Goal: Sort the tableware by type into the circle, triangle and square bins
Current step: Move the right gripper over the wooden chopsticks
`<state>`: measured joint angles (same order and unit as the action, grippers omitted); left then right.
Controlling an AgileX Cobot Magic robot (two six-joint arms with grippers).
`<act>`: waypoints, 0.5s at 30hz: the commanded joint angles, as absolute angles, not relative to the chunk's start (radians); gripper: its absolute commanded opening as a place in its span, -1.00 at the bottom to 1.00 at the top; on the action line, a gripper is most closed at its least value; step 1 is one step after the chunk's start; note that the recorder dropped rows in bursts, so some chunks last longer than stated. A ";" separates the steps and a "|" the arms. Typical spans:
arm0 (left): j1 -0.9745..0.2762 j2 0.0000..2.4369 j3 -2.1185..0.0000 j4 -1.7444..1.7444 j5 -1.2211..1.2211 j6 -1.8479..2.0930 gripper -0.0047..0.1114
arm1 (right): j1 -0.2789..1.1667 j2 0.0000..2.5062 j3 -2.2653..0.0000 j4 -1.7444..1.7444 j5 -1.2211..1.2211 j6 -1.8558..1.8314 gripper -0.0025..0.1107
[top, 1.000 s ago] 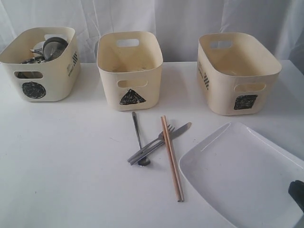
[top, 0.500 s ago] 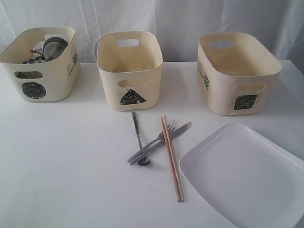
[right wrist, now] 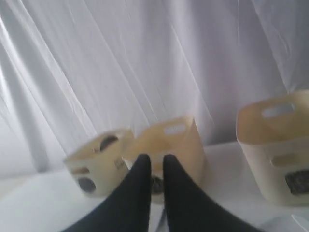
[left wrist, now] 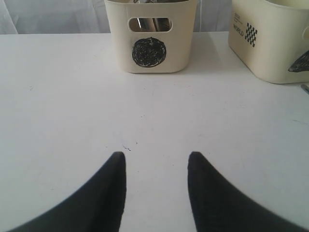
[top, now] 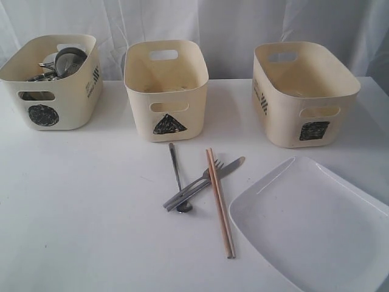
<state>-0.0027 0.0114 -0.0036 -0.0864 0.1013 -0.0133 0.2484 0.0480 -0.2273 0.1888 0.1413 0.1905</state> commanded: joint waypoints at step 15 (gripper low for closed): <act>-0.002 0.006 0.000 -0.092 0.098 -0.022 -0.12 | 0.291 1.162 -1.074 0.157 0.807 -0.105 0.05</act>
<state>-0.0027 0.0114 -0.0036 -0.0864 0.1013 -0.0133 0.2668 0.9955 -0.9716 0.1758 0.7193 -0.0905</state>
